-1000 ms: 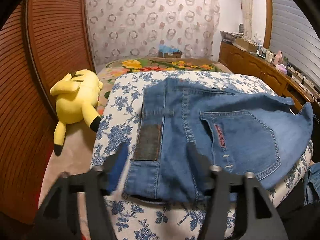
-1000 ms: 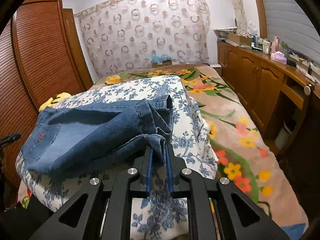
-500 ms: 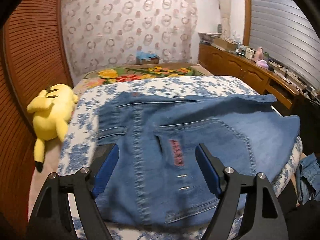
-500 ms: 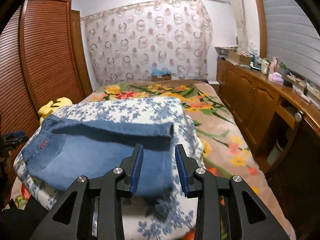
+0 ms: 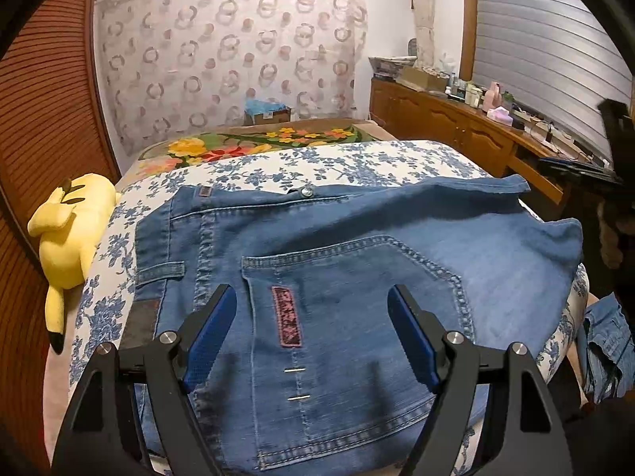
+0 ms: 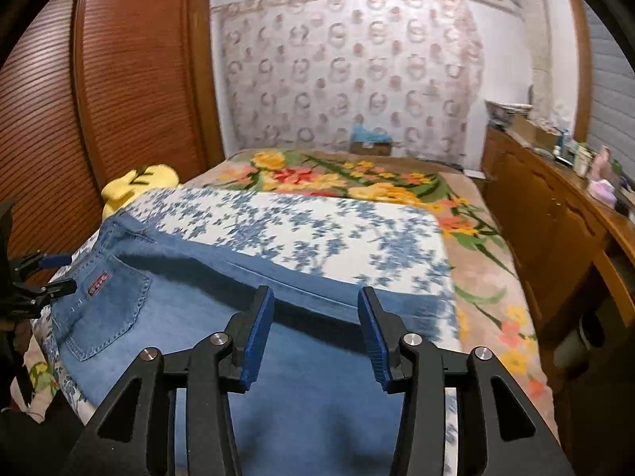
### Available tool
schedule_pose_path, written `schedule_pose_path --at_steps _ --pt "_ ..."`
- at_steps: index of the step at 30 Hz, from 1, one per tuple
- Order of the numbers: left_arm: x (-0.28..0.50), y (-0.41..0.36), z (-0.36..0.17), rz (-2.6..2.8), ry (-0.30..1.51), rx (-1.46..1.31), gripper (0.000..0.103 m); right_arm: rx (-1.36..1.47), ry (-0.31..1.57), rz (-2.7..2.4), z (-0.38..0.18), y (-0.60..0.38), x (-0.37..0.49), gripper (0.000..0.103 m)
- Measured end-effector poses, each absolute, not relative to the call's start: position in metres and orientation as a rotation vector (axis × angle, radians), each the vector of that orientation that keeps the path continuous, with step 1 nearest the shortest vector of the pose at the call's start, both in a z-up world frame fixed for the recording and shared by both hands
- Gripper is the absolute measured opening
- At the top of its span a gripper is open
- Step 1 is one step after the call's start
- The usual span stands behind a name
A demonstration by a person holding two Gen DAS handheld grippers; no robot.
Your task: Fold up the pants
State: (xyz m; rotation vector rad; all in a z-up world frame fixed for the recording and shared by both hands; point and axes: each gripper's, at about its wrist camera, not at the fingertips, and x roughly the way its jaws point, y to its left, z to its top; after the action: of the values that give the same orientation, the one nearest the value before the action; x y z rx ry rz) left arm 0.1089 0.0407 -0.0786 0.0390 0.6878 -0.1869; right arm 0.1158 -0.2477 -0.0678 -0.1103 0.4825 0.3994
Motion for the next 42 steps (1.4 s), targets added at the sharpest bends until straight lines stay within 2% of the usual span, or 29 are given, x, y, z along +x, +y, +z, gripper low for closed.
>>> schedule_pose_path --at_steps 21,22,24,26,27,34,37,42 --pt "0.11 0.029 -0.079 -0.202 0.691 0.054 0.079 -0.386 0.684 0.464 -0.086 -0.18 0.209 0.051" --pt "0.11 0.03 -0.08 -0.201 0.693 0.053 0.079 -0.405 0.691 0.46 -0.086 -0.177 0.212 0.047" --pt "0.11 0.03 -0.082 -0.2 0.698 0.052 0.079 -0.425 0.702 0.471 -0.086 -0.172 0.217 0.017" --pt "0.109 0.031 -0.083 -0.198 0.7 0.053 0.079 -0.437 0.696 0.483 -0.084 -0.164 0.218 0.007" --pt "0.109 0.031 -0.083 -0.198 0.7 0.053 0.079 -0.437 0.685 0.482 -0.08 -0.161 0.219 0.006" --pt "0.109 0.035 -0.083 -0.188 0.697 0.048 0.079 -0.389 0.603 0.443 -0.042 -0.155 0.232 0.006" --pt "0.111 0.034 -0.084 -0.191 0.7 0.044 0.079 -0.371 0.611 0.417 -0.043 -0.153 0.242 0.006" --pt "0.111 0.031 -0.085 -0.2 0.708 0.048 0.079 -0.314 0.633 0.41 -0.052 -0.167 0.235 0.035"
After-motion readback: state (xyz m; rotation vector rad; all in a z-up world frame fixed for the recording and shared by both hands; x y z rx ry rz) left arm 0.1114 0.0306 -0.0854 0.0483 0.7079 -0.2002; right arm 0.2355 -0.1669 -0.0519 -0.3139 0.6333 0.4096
